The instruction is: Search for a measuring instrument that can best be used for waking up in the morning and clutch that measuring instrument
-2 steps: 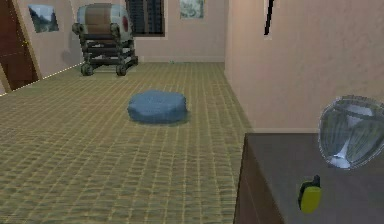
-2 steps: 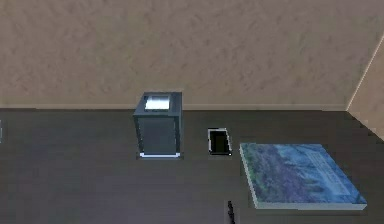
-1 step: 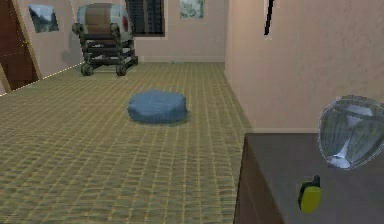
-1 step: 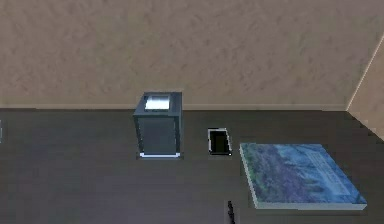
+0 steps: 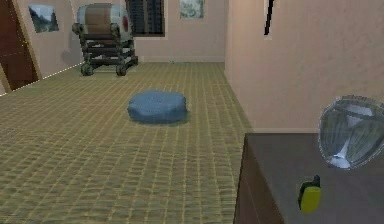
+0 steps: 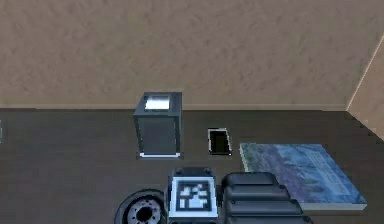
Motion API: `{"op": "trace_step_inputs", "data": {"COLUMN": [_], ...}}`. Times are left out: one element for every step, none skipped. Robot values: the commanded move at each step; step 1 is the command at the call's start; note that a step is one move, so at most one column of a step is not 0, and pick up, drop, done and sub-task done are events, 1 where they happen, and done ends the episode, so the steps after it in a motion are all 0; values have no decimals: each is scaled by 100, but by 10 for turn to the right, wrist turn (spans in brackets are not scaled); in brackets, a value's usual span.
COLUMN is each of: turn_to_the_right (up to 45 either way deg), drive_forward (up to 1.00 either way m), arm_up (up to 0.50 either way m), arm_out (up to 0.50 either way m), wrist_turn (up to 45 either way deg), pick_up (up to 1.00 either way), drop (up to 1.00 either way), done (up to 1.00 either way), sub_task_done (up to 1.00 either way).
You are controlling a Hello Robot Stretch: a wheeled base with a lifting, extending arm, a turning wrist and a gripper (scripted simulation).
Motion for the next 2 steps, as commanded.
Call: {"op": "trace_step_inputs", "data": {"turn_to_the_right": [0, 0], "drive_forward": [0, 0], "arm_up": [0, 0], "arm_out": [18, 0], "wrist_turn": [0, 450], "pick_up": [0, 0], "drop": [0, 0], "done": [0, 0], "sub_task_done": [0, 0]}}
